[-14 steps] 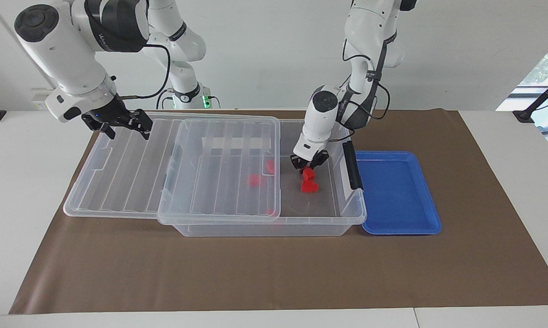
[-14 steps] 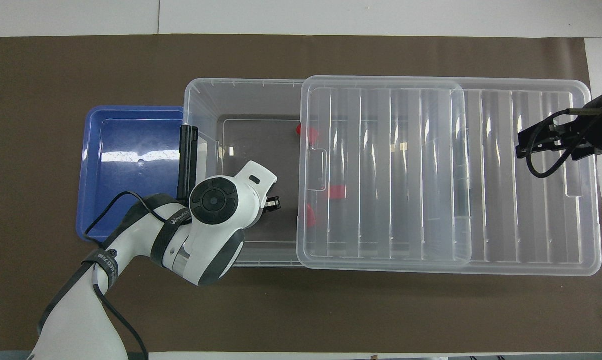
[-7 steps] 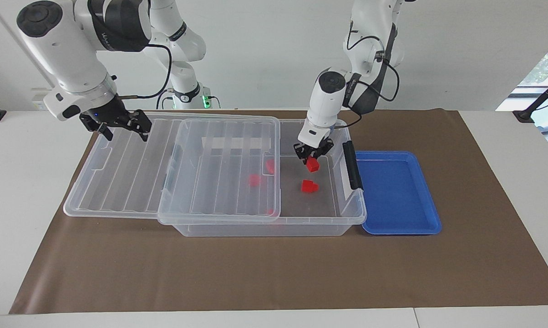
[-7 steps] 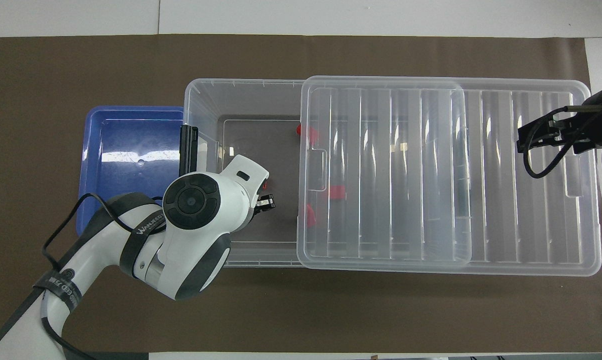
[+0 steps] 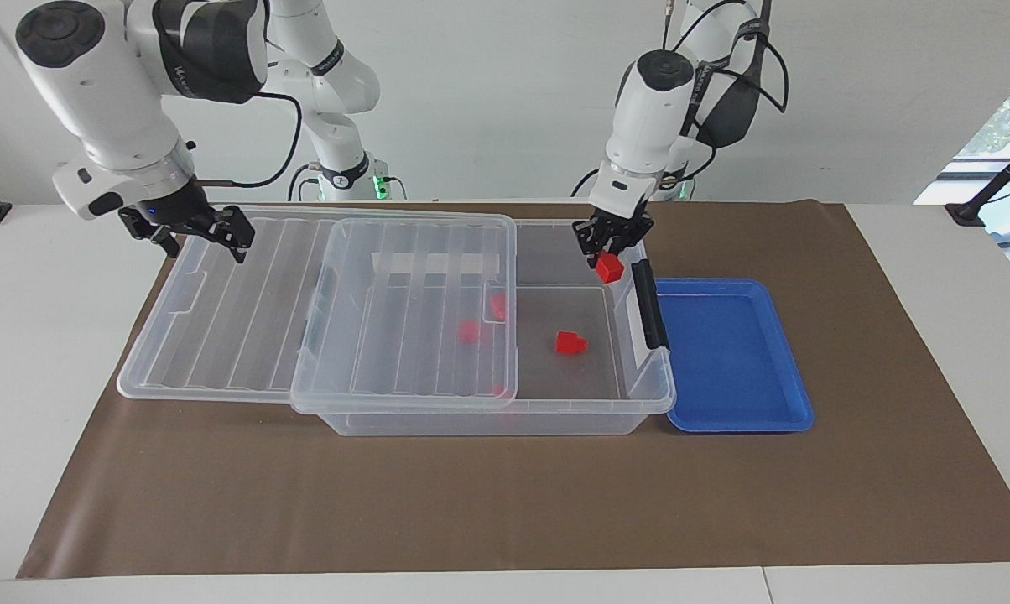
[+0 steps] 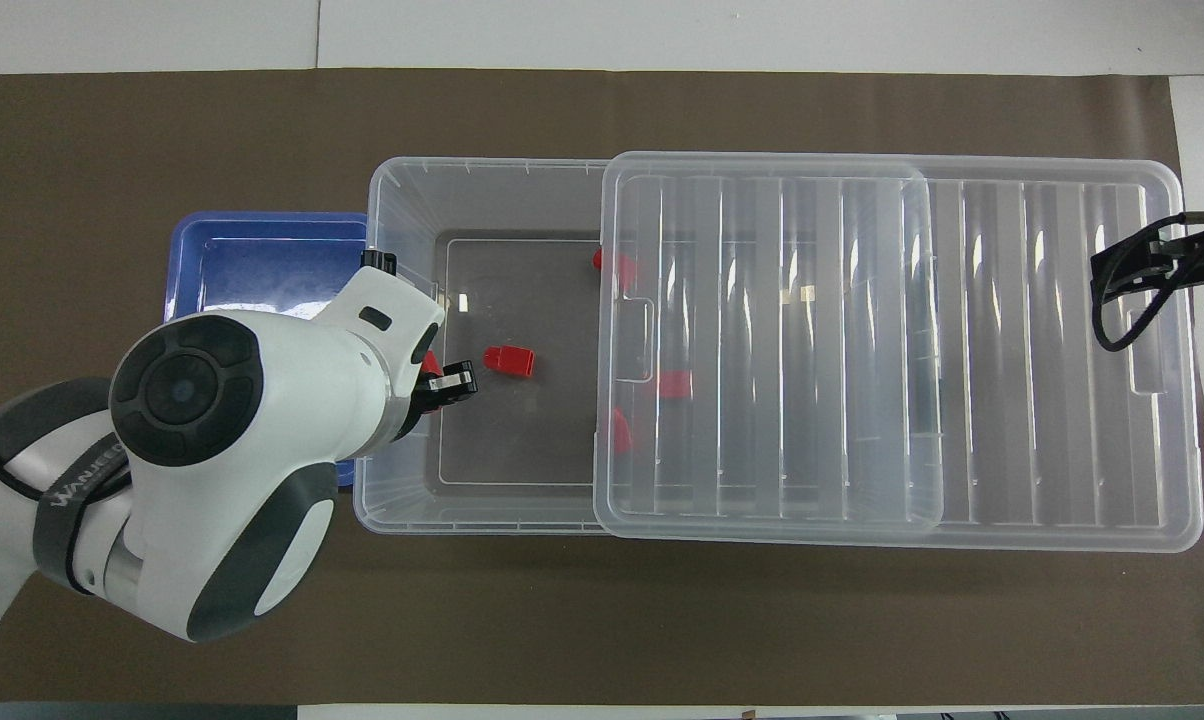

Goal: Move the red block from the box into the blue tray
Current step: 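Lift the red block out and carry it over the blue tray, then release the red block in the blue tray and withdraw the left gripper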

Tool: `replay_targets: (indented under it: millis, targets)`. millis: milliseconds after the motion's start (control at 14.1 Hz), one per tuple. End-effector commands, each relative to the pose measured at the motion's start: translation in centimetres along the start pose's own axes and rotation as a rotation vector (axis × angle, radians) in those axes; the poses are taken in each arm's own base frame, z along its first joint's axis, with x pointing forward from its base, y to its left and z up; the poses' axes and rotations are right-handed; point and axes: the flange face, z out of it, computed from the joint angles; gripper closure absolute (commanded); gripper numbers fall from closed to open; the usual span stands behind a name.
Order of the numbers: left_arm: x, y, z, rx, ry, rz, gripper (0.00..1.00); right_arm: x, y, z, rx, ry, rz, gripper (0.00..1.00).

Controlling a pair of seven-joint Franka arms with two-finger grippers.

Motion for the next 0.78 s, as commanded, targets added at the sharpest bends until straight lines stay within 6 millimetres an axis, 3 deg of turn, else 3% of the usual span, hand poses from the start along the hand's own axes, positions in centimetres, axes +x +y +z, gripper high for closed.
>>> replay_targets:
  millis: [0,71,354,709]
  targets:
    - [2.4,-4.5,-0.7,0.029,-0.005,0.064,1.0,-0.4,4.7,0.5,-0.005,0.006,-0.057,0.9]
    - [3.0,-5.7,-0.5,0.034,-0.011,0.076,1.0,-0.6,6.3,0.5,-0.008,0.027,-0.052,1.0]
    - [7.1,-14.4,0.6,0.046,-0.017,0.201,1.0,-1.4,11.4,4.4,-0.01,0.04,-0.036,1.0]
    - [10.3,-19.1,8.0,0.048,-0.004,0.313,1.0,-1.7,13.0,8.8,-0.006,0.036,-0.026,1.0]
